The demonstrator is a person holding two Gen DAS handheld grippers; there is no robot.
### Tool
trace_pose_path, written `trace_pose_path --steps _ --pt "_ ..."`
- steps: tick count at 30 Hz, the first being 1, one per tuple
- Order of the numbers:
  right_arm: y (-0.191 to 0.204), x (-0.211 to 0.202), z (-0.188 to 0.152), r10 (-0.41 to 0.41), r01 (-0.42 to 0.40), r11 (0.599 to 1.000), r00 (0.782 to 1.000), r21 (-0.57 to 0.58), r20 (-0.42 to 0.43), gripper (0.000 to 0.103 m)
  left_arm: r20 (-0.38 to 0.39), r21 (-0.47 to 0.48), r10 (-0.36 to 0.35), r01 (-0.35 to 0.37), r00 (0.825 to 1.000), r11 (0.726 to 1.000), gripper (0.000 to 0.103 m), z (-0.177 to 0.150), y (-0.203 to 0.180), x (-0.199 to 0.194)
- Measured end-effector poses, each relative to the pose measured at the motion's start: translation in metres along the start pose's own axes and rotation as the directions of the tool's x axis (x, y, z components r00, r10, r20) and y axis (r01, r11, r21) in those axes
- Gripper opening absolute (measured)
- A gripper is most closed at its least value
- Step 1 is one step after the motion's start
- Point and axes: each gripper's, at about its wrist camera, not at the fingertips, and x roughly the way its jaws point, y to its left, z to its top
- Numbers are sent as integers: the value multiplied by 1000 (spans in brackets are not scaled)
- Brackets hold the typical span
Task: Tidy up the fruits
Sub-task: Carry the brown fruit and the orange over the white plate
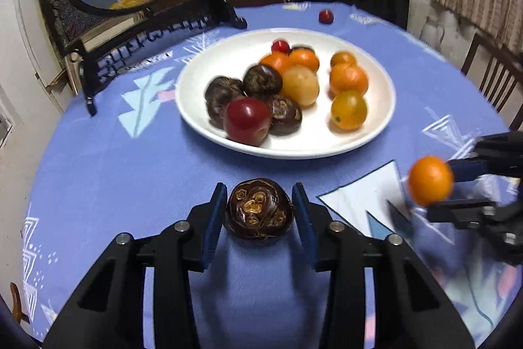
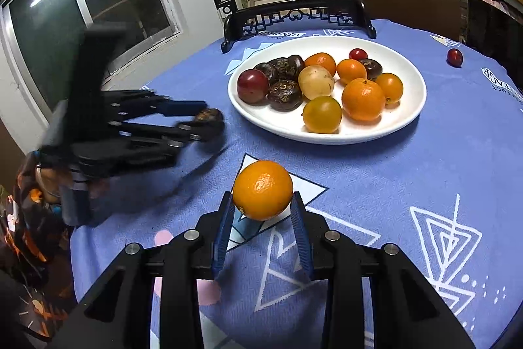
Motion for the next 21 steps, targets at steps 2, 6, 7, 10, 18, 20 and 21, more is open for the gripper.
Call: trace_pose_path --steps 2,6,7,10,18,20,21 --pt "3 1 2 -1 1 1000 1000 -16 -2 35 50 -3 16 -15 999 1000 40 7 2 -20" --pt "6 -15 26 -31 34 999 996 -29 82 35 174 -29 89 -86 981 996 40 38 4 -48" --pt "6 -23 35 -52 56 998 991 -29 122 35 213 -41 132 -126 968 991 40 49 4 -54" --pt "11 -48 56 -176 193 980 953 -45 246 35 278 -94 194 -174 941 980 40 73 3 -64" --pt "3 -72 86 -245 275 961 889 -24 386 35 288 -173 246 -202 926 964 40 105 1 -42" --pt "-1 -66 94 -241 268 963 890 -15 386 35 279 -172 245 -202 929 964 40 109 1 -35" --pt "-5 -64 96 -241 266 964 891 -12 384 35 274 -176 247 -204 929 963 40 111 2 -30"
